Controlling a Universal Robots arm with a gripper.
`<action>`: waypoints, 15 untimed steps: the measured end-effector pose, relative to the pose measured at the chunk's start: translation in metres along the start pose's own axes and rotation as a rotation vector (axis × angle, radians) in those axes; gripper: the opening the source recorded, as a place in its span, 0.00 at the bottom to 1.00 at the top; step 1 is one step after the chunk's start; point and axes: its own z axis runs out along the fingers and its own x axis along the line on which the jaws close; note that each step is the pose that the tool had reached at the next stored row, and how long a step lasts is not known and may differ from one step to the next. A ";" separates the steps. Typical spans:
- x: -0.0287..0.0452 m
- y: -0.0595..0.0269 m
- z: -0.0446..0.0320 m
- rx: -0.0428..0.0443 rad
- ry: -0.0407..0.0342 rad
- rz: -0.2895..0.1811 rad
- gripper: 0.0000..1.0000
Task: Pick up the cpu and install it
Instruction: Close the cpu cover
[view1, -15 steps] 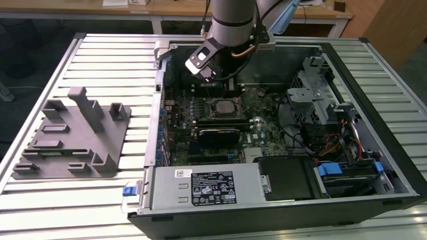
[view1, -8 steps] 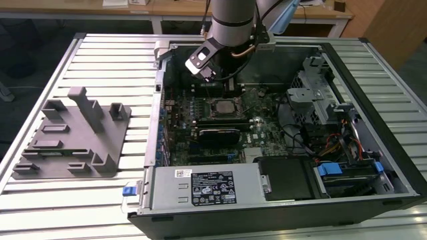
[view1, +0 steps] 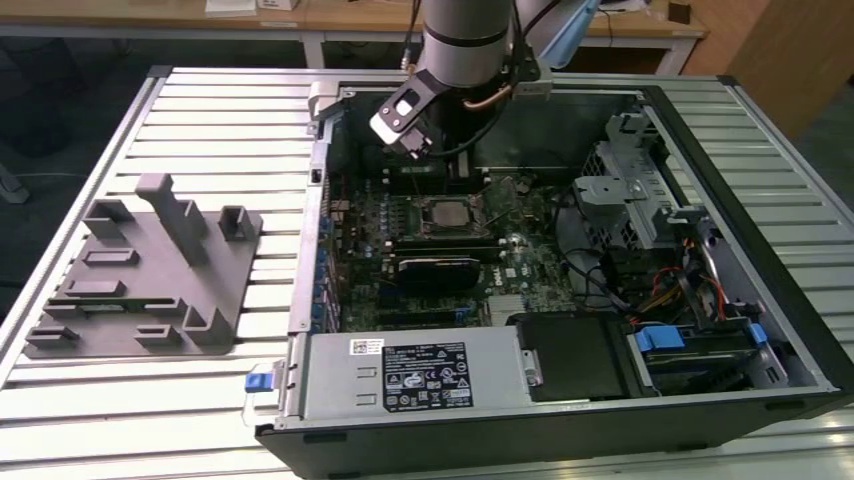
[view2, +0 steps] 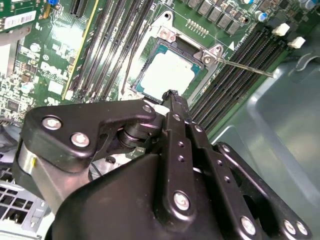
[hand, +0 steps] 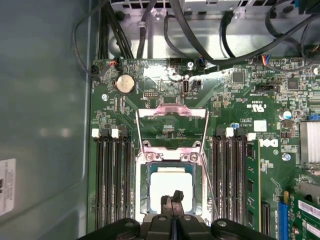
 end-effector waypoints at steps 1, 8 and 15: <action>0.0001 0.0001 -0.0021 0.0000 0.0000 0.000 0.11; 0.0008 0.0008 -0.0130 -0.0001 0.0001 0.000 0.11; 0.0008 0.0029 -0.0132 0.0001 -0.0002 0.000 0.11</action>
